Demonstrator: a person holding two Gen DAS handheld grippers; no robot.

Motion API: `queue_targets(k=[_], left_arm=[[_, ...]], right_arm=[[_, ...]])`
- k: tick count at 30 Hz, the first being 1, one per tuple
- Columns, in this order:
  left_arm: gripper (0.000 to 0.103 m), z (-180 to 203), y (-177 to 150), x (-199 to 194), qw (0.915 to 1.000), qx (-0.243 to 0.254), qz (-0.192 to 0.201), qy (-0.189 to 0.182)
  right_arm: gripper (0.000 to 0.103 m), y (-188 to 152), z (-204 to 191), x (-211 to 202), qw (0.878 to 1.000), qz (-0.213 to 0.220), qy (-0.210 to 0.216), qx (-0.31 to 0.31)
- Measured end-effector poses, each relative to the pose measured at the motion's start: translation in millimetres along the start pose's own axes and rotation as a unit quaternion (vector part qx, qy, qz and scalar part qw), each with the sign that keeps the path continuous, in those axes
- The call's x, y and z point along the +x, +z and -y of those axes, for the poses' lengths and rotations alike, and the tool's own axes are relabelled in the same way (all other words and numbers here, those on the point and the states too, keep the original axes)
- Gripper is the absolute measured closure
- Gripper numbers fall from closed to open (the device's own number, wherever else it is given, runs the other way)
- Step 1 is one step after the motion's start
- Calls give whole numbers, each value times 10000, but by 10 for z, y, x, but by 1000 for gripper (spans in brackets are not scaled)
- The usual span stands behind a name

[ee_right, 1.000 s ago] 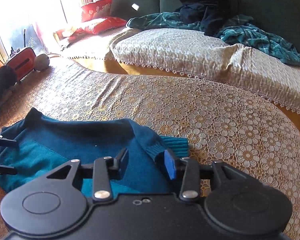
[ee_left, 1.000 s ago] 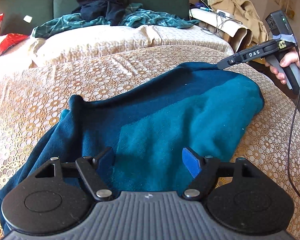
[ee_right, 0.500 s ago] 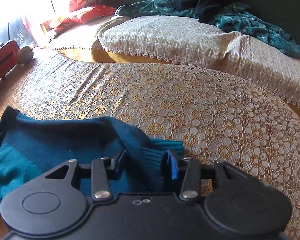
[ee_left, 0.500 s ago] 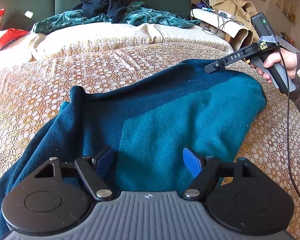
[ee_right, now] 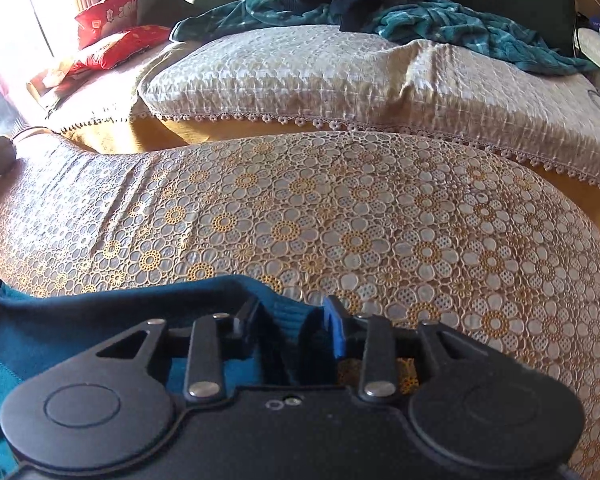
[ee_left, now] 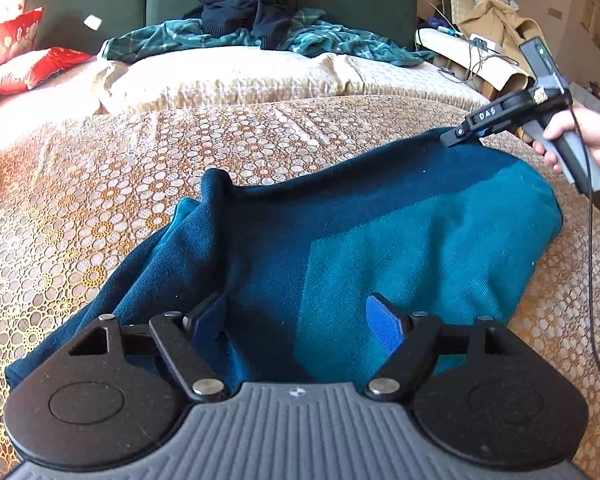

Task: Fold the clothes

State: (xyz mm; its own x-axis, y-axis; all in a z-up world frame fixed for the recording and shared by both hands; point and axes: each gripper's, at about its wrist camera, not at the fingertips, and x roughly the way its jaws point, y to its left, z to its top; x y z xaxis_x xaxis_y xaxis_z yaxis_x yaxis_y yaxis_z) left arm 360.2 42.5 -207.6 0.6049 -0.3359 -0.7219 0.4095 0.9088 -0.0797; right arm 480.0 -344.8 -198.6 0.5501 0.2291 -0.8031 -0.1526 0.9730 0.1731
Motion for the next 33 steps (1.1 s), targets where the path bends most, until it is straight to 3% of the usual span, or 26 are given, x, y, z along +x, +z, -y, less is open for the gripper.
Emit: queue_targets(k=[2, 6, 12, 17, 23, 26, 30, 33], left_arm=[[26, 35, 19, -3, 9999, 83, -46, 47], [26, 146, 84, -131, 9998, 161, 128, -59], [26, 684, 226, -158, 9958, 823, 297, -278], [26, 1112, 299, -48, 9898, 1298, 295, -501], [26, 1457, 341, 99, 9803, 1787, 268, -800], [26, 1653, 296, 120, 9699, 2226, 295, -946], [26, 1866, 232, 177, 9535, 2855, 342, -908], [26, 1879, 244, 247, 9512, 2946, 323, -860]], right_arm=[[0, -5, 8, -70, 10000, 14, 37, 45], [0, -117, 169, -597, 9979, 286, 419, 414], [0, -672, 352, -1233, 9840, 310, 915, 1496], [0, -1159, 550, -1317, 9463, 56, 1276, 2970], [0, -1424, 453, -1181, 9115, -122, 1592, 3791], [0, -1473, 346, -1063, 8922, -181, 1753, 4158], [0, -1468, 186, -889, 8775, -335, 1869, 4403], [0, -1437, 75, -782, 8713, -451, 1931, 4489]])
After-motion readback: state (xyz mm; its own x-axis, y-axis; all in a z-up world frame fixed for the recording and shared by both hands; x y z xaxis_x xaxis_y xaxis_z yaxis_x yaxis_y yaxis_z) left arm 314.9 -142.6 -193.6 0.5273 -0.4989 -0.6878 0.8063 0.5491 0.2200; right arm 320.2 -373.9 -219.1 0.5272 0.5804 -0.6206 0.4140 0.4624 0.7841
